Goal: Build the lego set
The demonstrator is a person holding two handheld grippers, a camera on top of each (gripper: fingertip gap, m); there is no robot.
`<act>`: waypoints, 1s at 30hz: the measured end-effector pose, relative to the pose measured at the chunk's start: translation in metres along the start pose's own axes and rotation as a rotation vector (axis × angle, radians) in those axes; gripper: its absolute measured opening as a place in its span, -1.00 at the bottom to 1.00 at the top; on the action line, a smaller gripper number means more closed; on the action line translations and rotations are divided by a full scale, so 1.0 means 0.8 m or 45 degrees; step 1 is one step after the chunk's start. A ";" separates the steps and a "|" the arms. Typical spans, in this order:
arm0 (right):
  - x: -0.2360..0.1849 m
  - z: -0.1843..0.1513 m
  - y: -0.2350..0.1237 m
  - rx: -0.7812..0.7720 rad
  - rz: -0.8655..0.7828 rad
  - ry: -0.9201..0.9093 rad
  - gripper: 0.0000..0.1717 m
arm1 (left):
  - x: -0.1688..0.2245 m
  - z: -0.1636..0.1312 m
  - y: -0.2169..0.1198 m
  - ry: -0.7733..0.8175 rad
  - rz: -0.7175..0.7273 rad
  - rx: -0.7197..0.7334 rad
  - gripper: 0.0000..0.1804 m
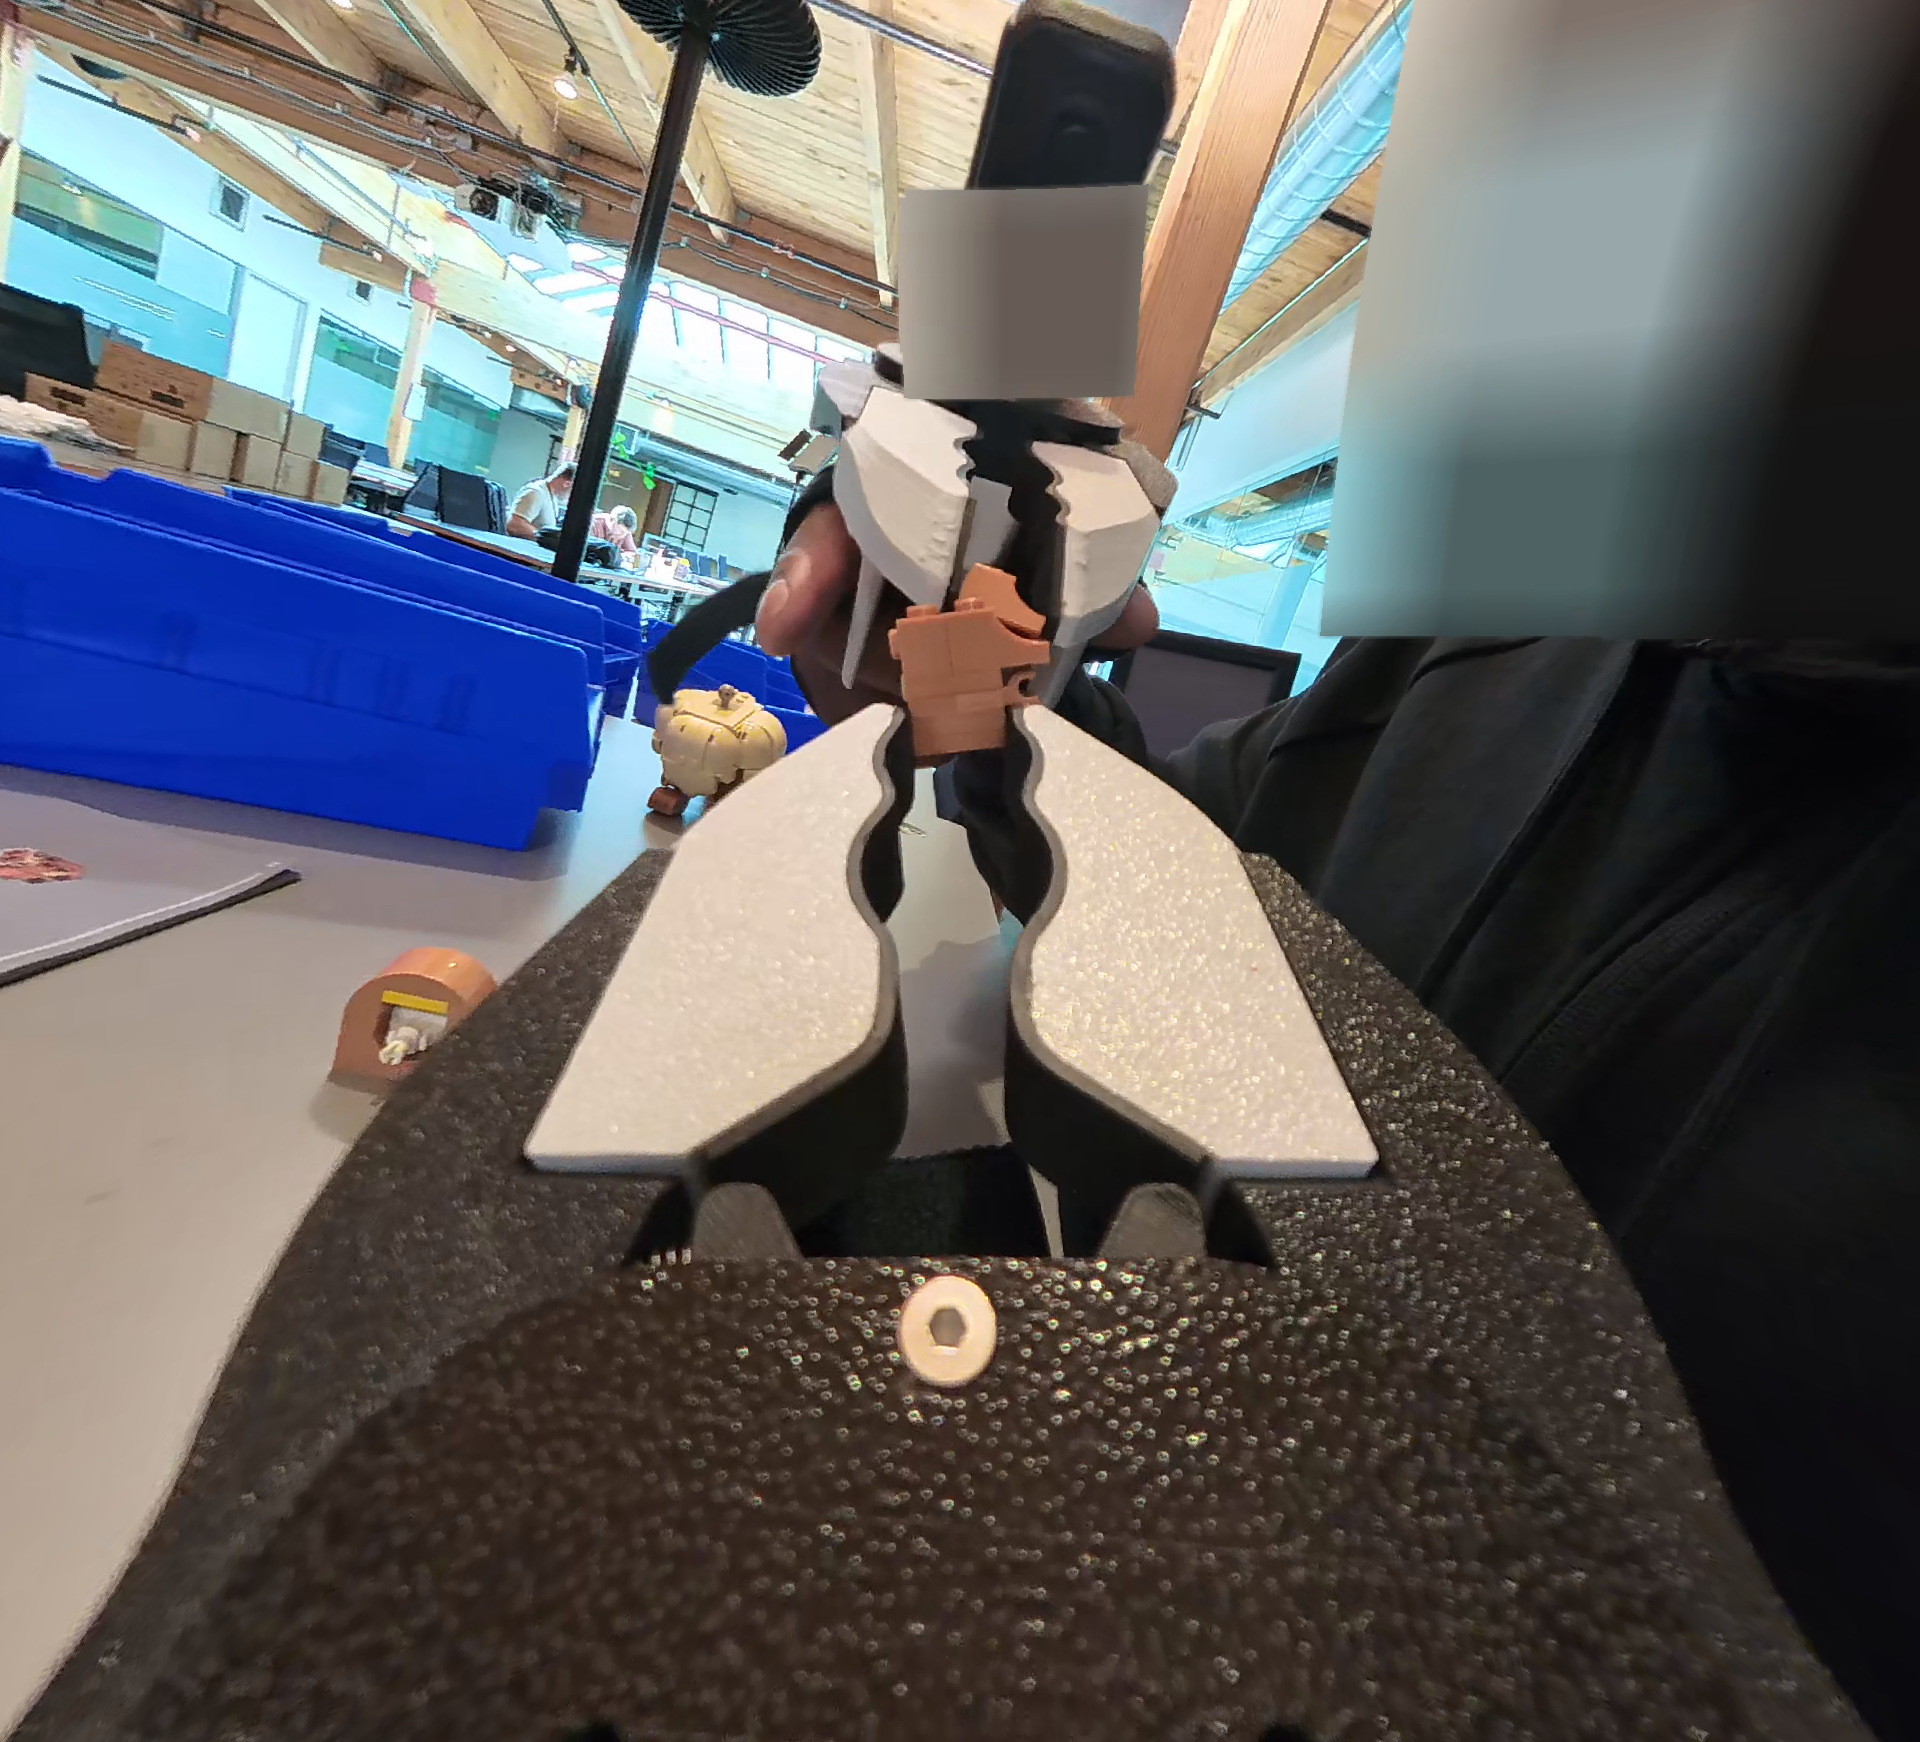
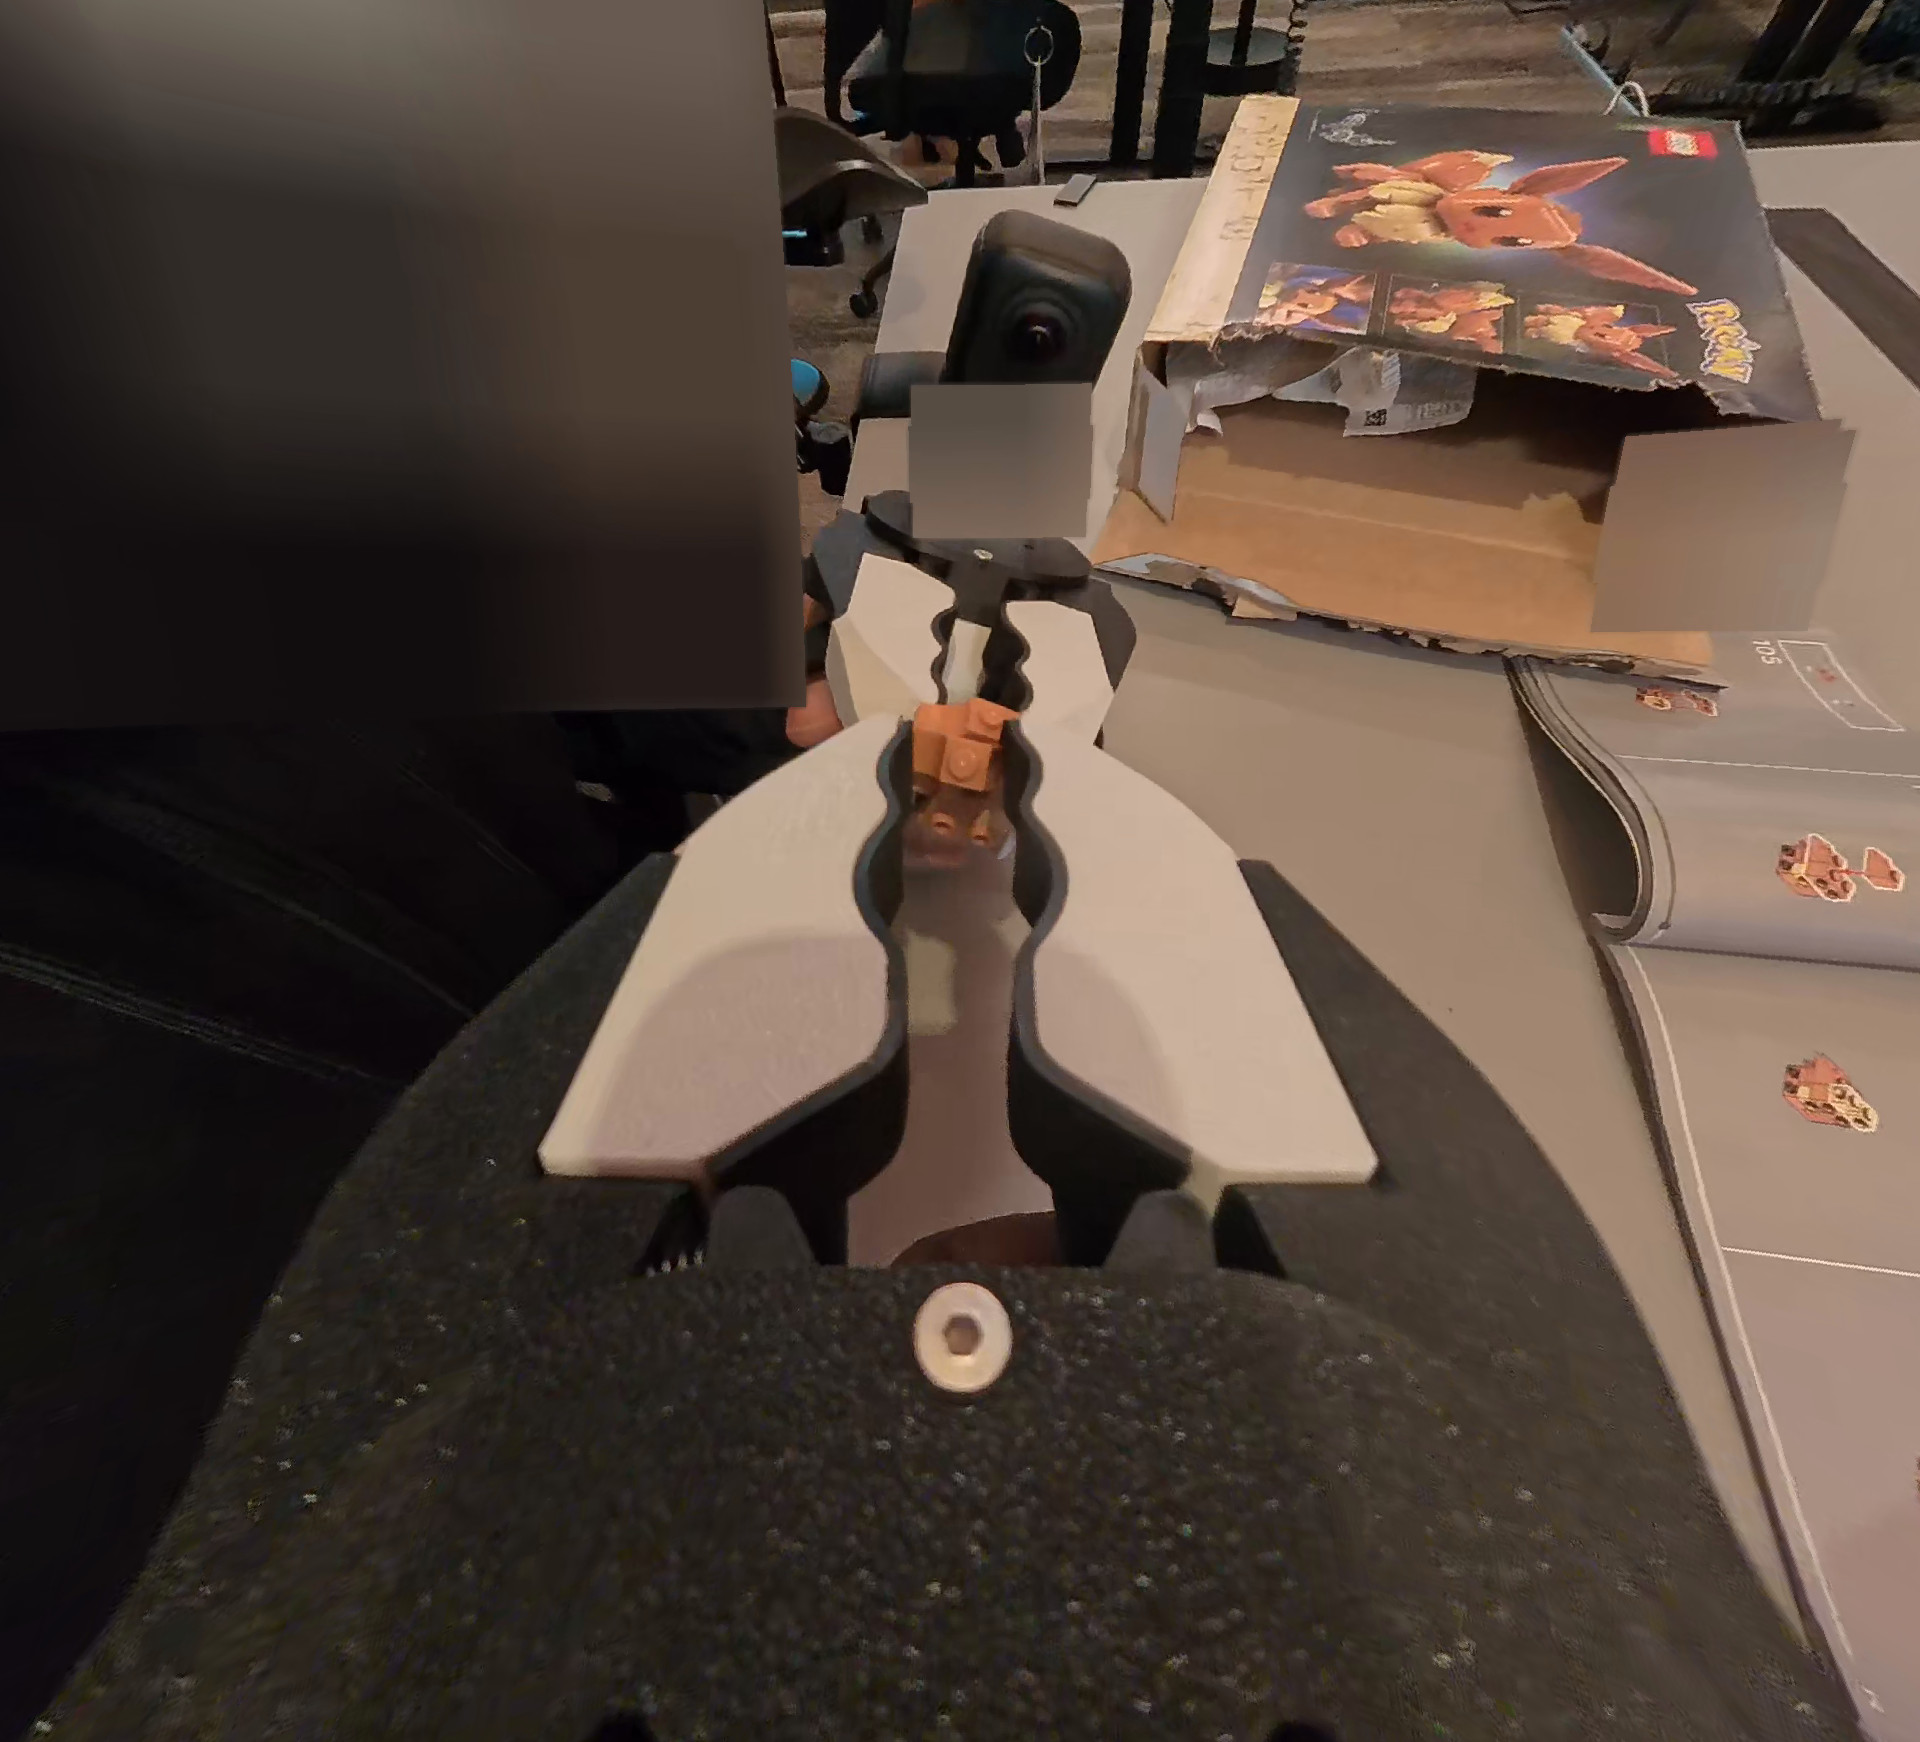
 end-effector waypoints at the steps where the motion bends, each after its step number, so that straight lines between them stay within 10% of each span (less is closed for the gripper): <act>1: 0.000 0.000 0.000 0.003 0.009 0.006 -0.82 | 0.000 0.000 0.000 -0.002 -0.003 -0.001 -0.83; 19: 0.013 -0.021 -0.009 0.083 -0.019 0.136 -0.82 | -0.009 0.000 -0.006 0.103 0.117 -0.095 -0.82; 26: 0.027 -0.167 0.026 -0.518 -0.215 0.213 -0.82 | -0.019 0.012 -0.033 0.147 0.225 -0.093 -0.83; 30: 0.023 -0.183 0.033 -0.517 -0.215 0.213 -0.82 | -0.019 0.009 -0.029 0.161 0.227 -0.127 -0.83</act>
Point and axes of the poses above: each gripper's, where its closed fingertips meet, y out along the fingers, z out of its top, x = y × z across the jaws, the point moved 5 cm from there along -y, back along the fingers, and after that the axes turned 4 degrees about -x, right-handed, at the moved point
